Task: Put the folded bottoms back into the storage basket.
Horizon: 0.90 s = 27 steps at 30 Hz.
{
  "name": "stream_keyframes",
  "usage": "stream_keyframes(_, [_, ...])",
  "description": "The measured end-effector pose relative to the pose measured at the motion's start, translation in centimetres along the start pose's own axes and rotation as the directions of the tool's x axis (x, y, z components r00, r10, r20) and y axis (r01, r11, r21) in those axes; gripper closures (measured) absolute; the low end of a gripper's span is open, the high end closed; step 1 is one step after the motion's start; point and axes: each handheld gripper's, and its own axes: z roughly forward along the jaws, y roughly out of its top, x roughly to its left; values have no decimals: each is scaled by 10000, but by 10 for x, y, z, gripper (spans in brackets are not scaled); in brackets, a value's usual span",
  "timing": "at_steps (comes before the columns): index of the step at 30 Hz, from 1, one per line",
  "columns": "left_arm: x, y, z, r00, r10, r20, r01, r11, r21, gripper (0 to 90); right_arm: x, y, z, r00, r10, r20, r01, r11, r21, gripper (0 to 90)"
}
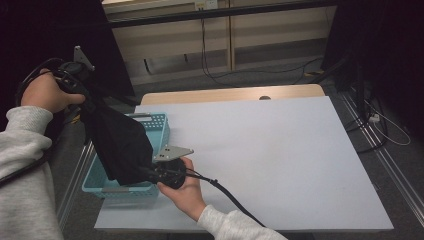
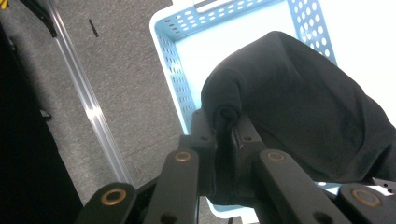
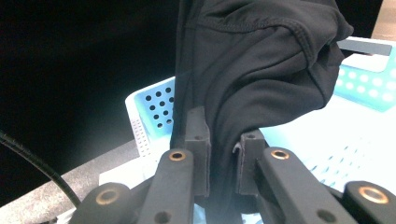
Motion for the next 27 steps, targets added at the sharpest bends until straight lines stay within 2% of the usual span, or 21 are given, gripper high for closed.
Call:
stream_keyframes(18, [0,2,6,9999,129,-31,-130,9998,-139,827,5,0,8,9998,-56,-173,59,9999,148,796])
stream_keyframes(25, [7,3,9,10000,22,-58,-24,9998,-211,826,8,1,14,9997,-88,-233,90,9999,114,794])
stream_keyframes(27, [11,4,13,9999,-60,-151,54,9993,-363,827,8,3,17,9997,-109,-215,112,9999,131,794])
